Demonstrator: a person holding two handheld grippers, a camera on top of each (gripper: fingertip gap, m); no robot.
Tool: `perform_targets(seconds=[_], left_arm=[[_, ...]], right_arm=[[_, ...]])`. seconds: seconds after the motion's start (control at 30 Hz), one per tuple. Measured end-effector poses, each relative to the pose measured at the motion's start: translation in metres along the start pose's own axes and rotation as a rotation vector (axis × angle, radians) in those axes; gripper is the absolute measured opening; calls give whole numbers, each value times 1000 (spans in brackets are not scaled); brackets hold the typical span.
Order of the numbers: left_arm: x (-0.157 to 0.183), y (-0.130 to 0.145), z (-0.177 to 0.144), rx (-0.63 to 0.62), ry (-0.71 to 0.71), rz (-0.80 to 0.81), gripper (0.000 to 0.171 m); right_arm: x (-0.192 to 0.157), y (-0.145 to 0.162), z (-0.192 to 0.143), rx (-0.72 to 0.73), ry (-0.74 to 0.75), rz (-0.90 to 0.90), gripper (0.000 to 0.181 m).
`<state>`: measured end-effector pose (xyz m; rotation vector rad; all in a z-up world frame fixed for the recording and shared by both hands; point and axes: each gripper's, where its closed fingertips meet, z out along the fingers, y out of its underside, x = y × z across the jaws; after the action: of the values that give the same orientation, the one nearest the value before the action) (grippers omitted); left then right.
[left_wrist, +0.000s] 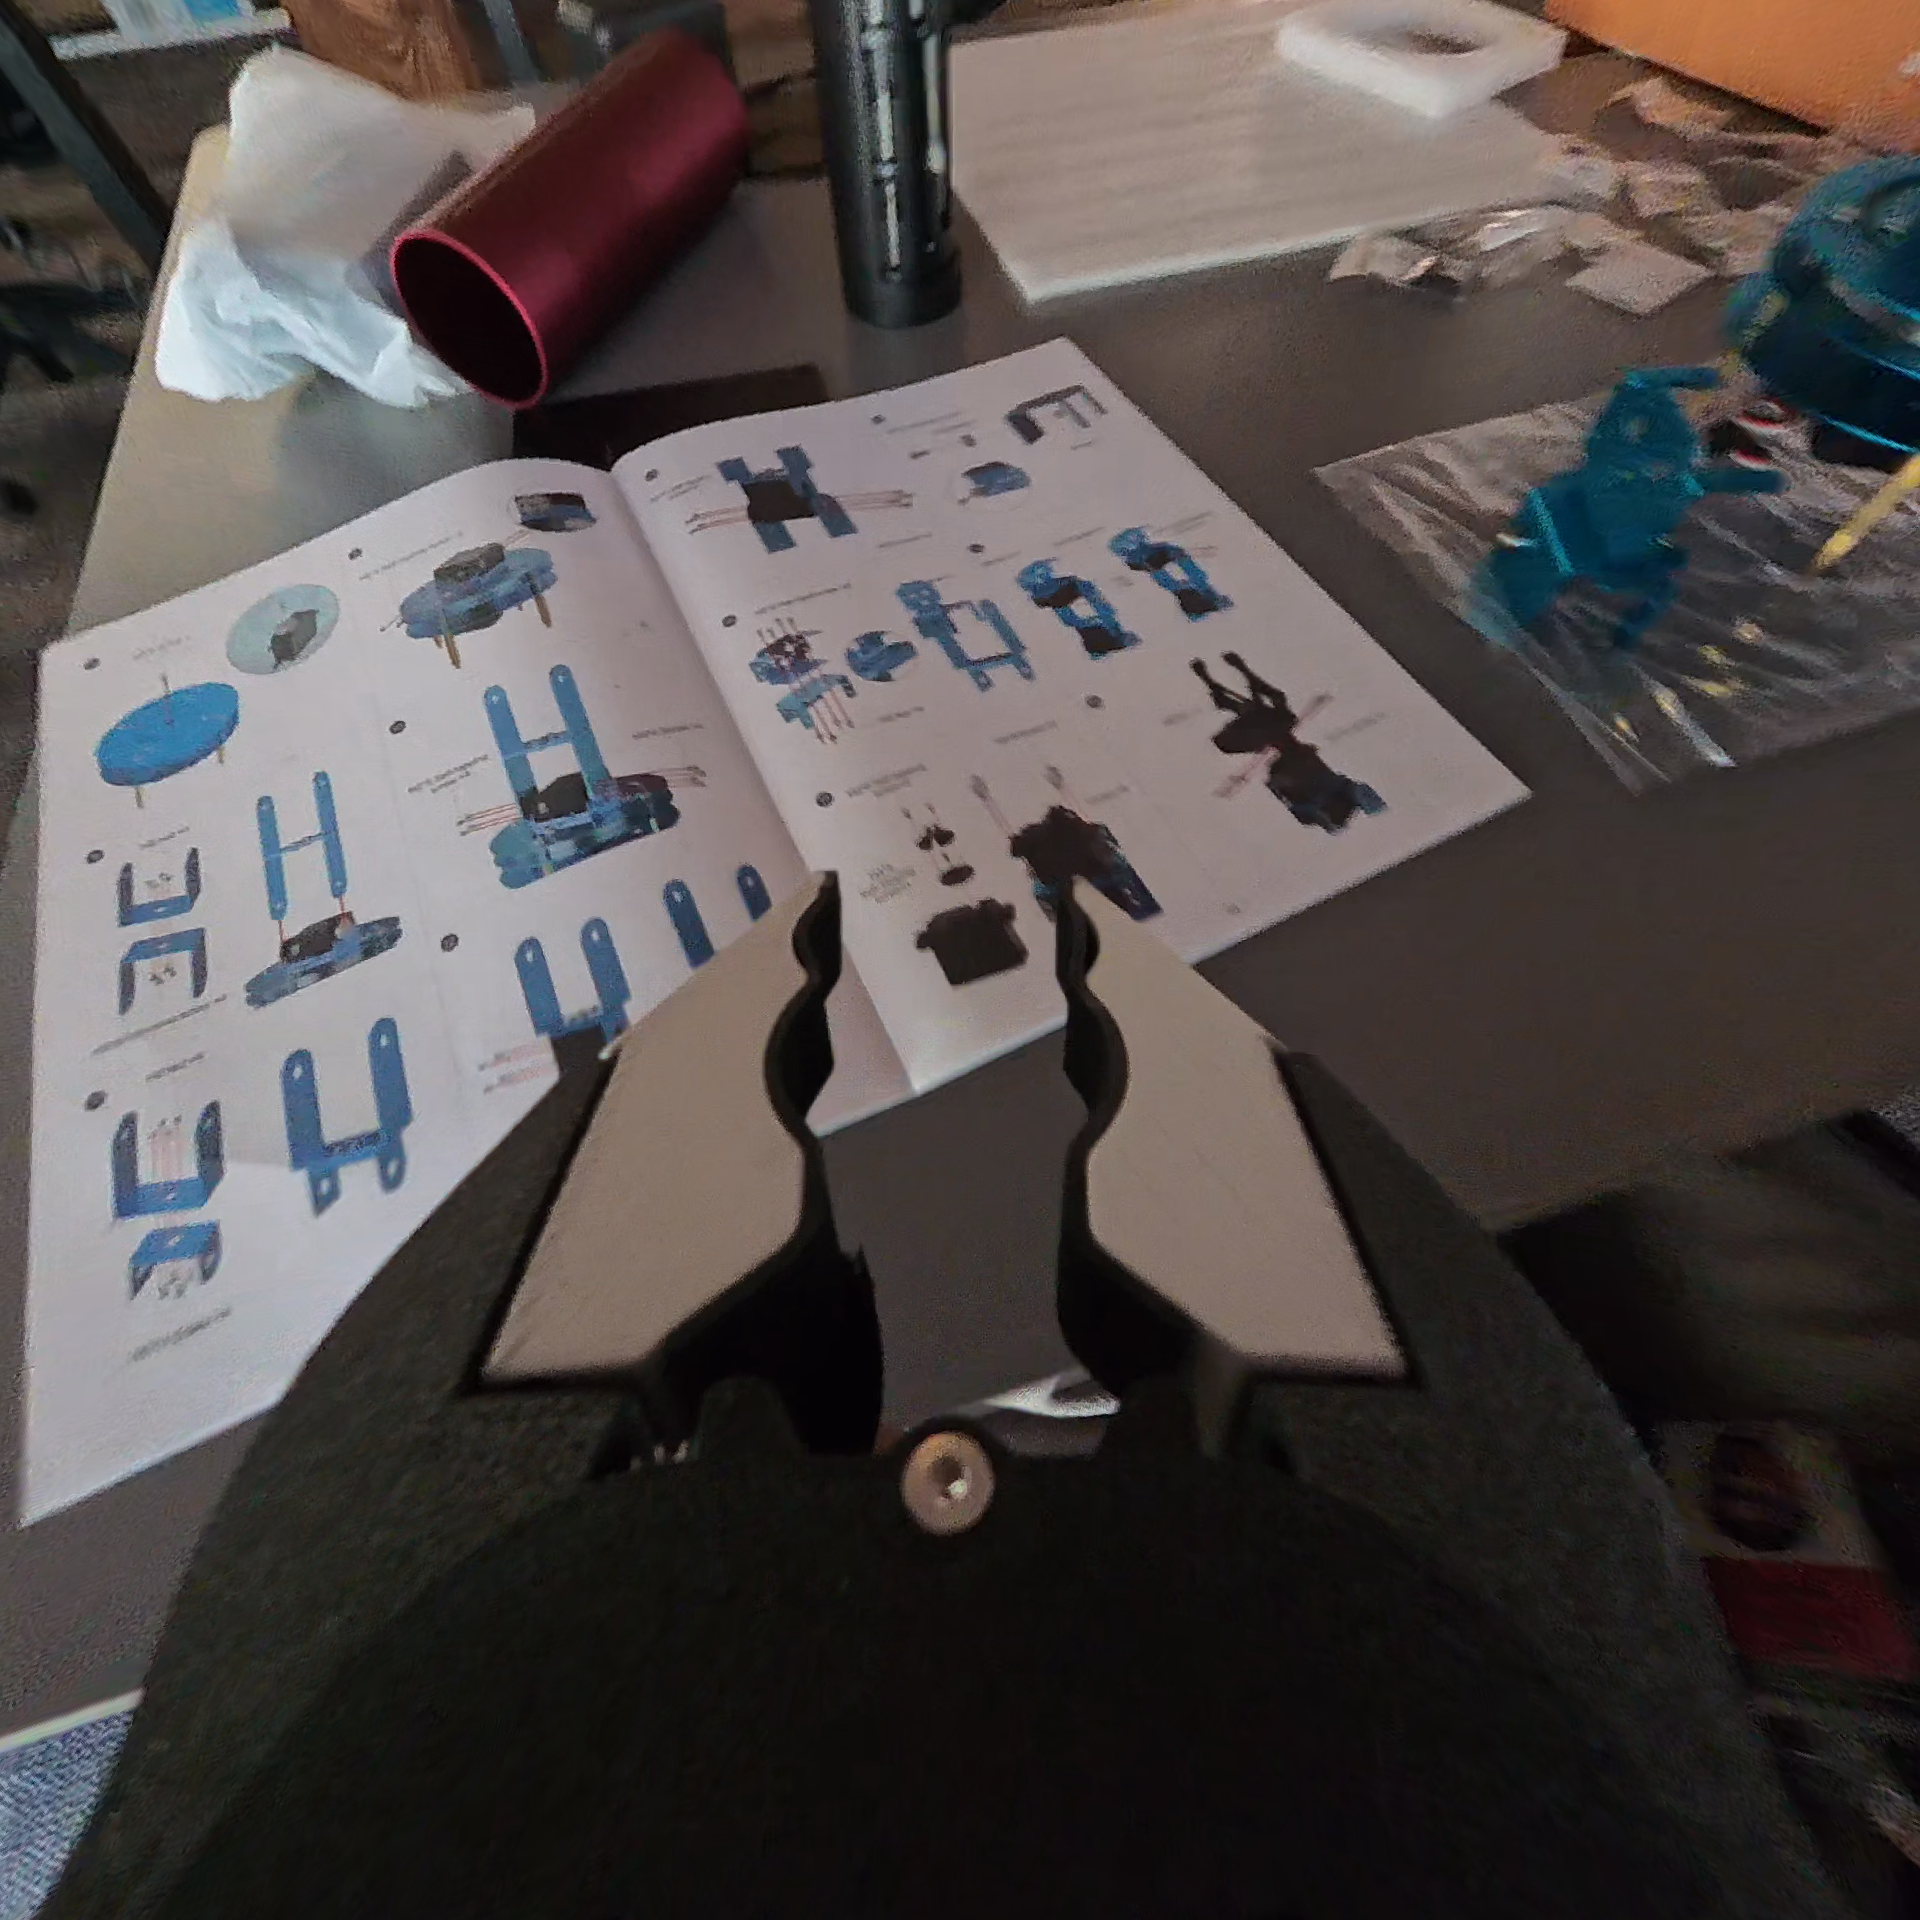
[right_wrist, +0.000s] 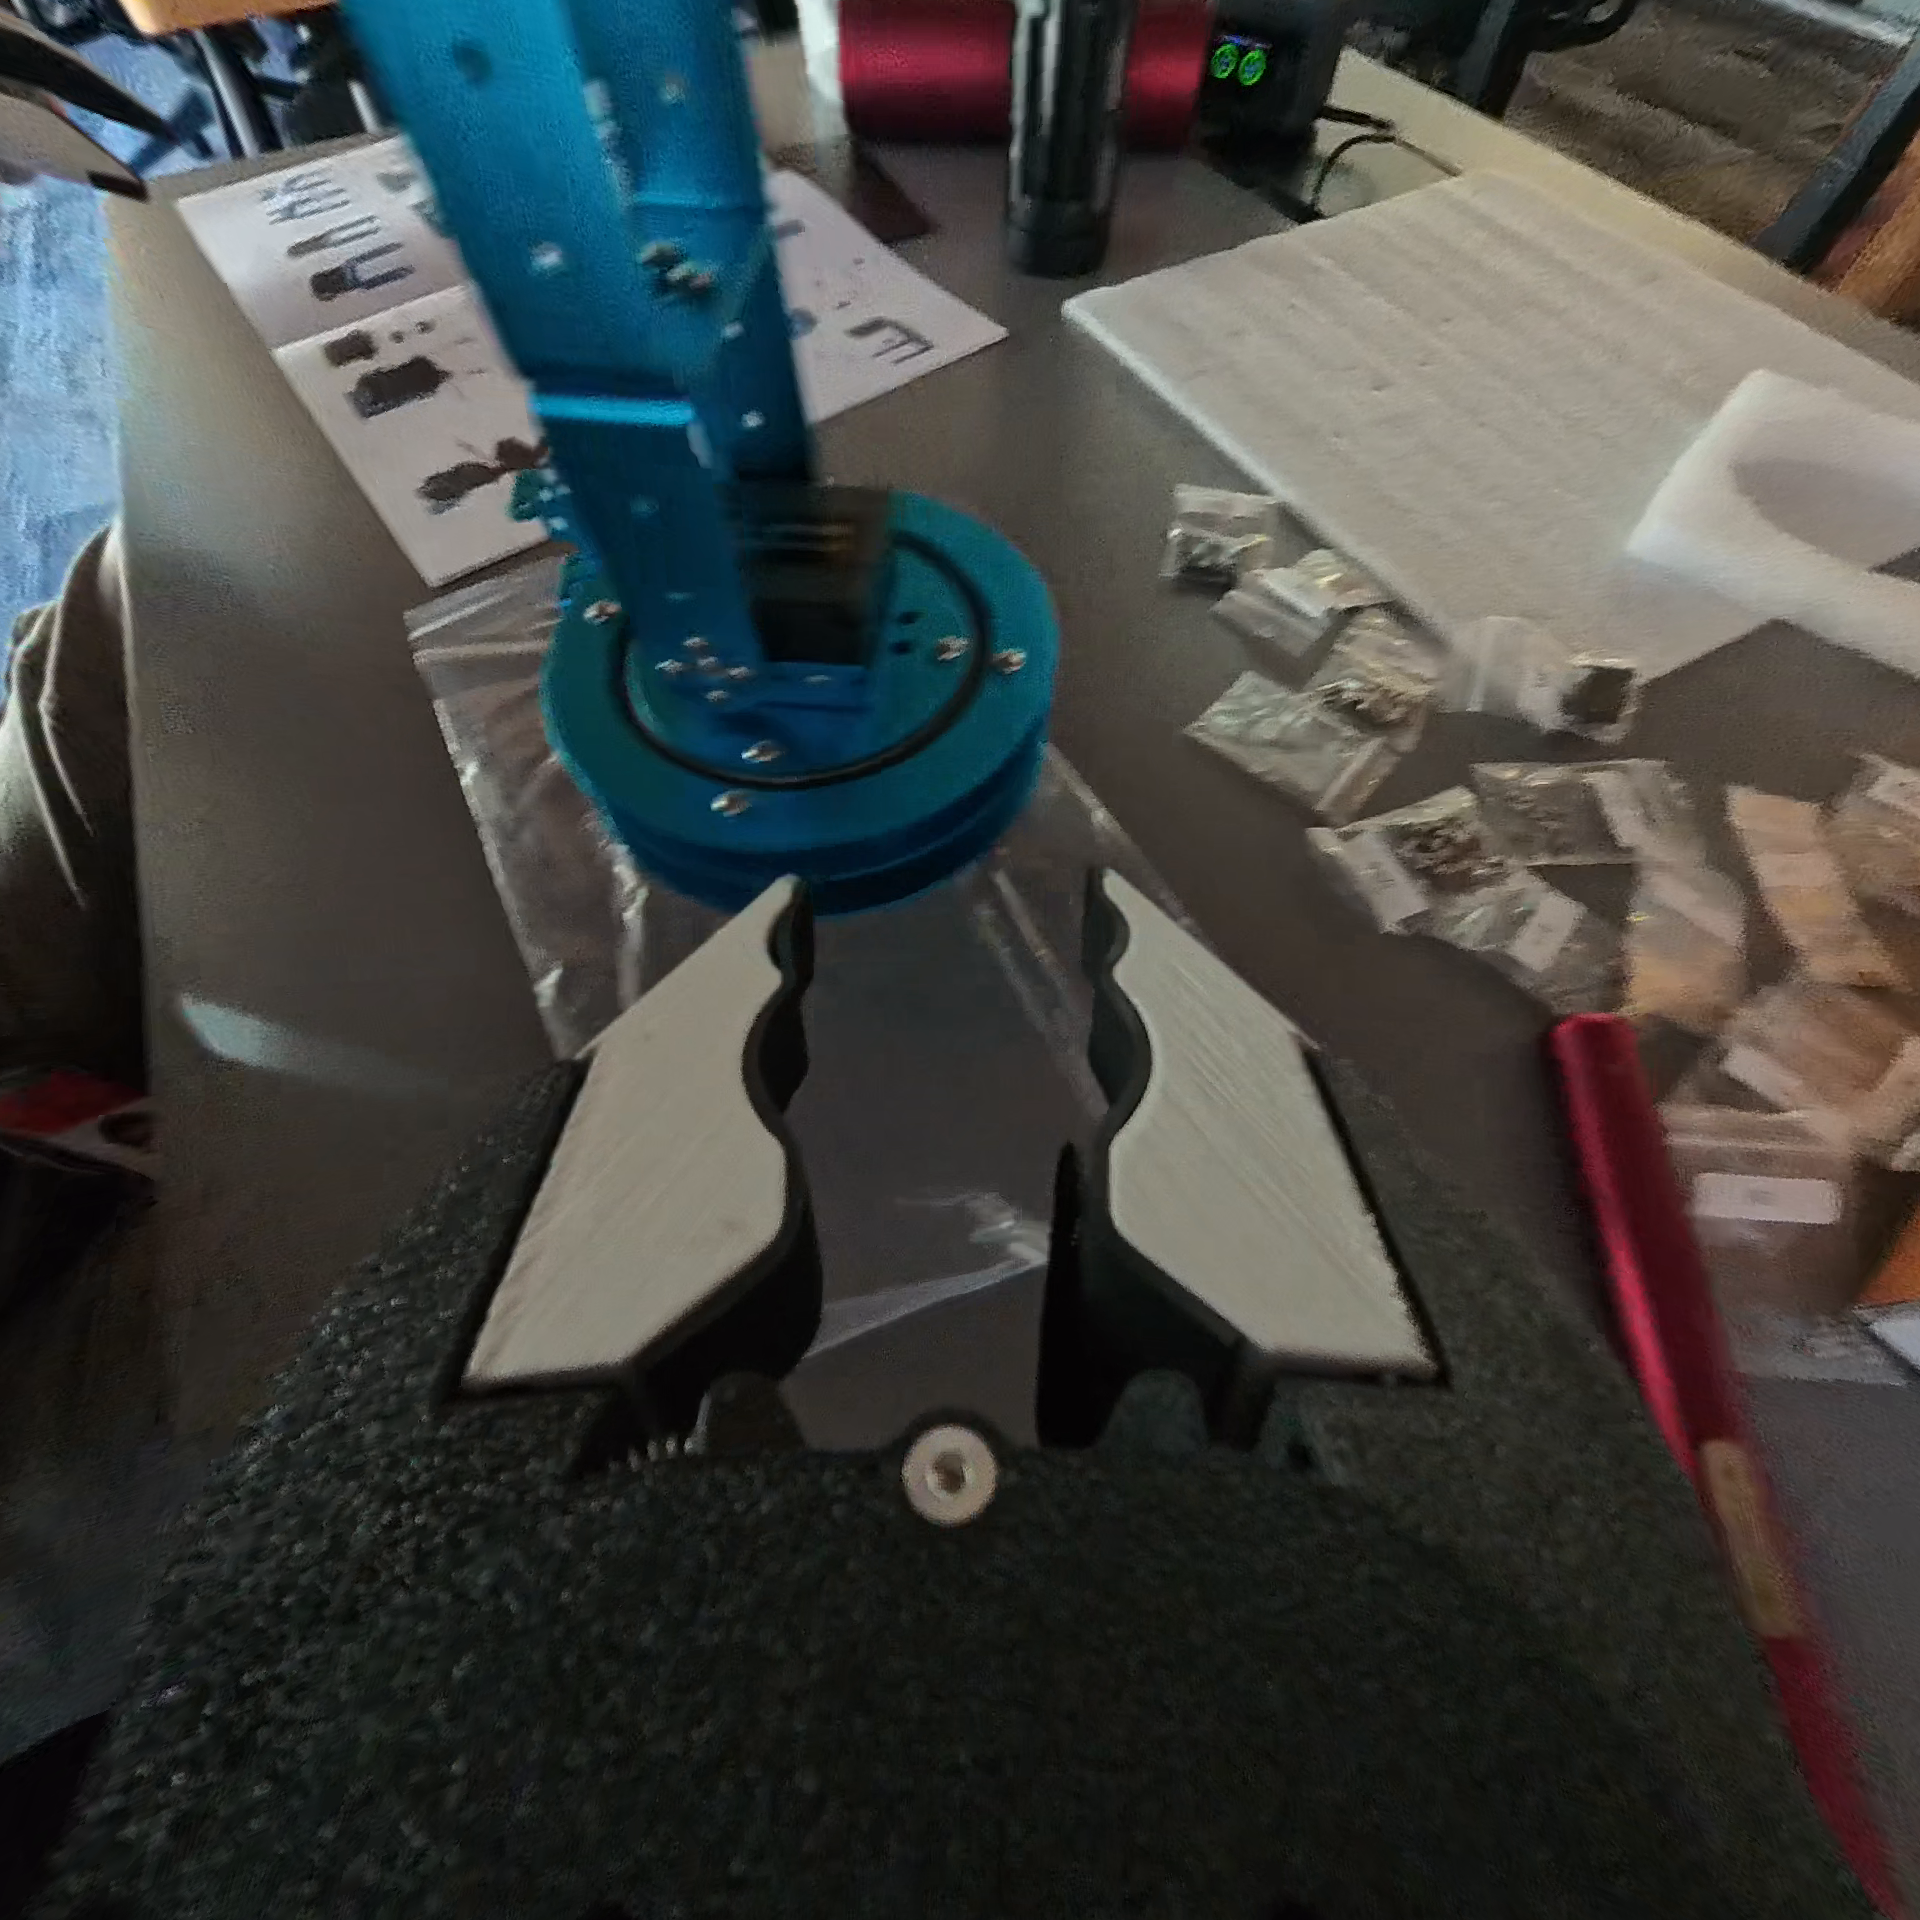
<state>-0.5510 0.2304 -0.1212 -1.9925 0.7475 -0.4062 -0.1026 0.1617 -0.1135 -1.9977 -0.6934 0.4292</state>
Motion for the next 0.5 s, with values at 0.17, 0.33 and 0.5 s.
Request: perform_targets(seconds=[0.17, 0.33, 0.5], left_arm=[[-7, 1, 37, -39, 38, -116, 41], [-1, 11, 51, -41, -4, -169, 43], [17, 10, 60, -2, 9, -143, 44]], right_arm=[[45, -18, 7, 152, 80, 36, 44], [71, -10, 8, 227, 199, 90, 44], [69, -16, 2, 283, 213, 115, 45]])
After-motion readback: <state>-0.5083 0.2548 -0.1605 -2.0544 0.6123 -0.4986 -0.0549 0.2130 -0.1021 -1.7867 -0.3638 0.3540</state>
